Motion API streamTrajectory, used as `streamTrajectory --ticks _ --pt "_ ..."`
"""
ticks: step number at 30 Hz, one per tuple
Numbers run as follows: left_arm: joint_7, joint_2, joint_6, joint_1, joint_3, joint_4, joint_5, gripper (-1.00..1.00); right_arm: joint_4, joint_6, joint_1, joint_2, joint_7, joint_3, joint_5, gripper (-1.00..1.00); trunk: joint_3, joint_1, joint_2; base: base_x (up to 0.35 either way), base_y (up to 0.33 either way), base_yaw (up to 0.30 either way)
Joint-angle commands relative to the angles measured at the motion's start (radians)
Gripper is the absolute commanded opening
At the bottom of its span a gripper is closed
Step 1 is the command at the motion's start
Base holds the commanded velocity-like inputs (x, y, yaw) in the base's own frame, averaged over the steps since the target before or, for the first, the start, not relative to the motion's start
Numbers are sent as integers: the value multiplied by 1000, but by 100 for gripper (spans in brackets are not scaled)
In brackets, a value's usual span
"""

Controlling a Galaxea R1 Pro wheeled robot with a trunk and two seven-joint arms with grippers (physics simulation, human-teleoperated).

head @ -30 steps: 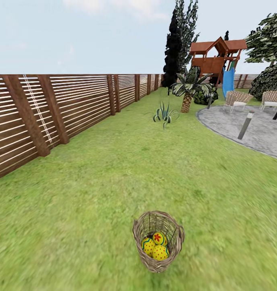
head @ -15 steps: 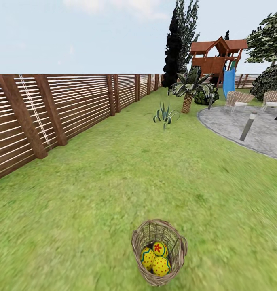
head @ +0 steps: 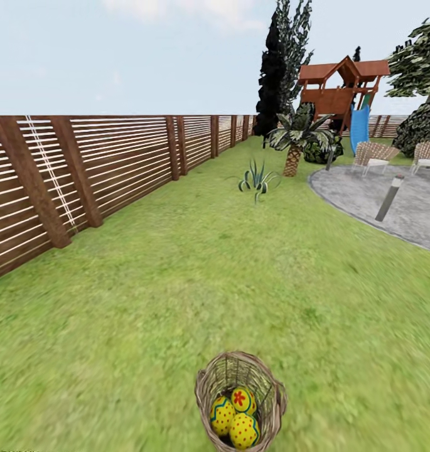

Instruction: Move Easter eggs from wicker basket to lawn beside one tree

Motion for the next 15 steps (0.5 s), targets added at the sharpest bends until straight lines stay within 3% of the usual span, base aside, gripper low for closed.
streamTrajectory --ticks 1,7,15 --pt "5 0 -3 -1 -8 1 2 100 -2 6 0 0 1 1 -8 100 -1 0 -1 159 -177 176" --pt "5 0 -3 0 -8 1 2 100 -2 6 0 -1 1 1 -8 100 -4 0 -1 104 -112 201" --pt "5 1 -3 0 -8 0 2 100 -2 6 0 -1 1 0 -8 100 -5 0 -1 17 8 47"
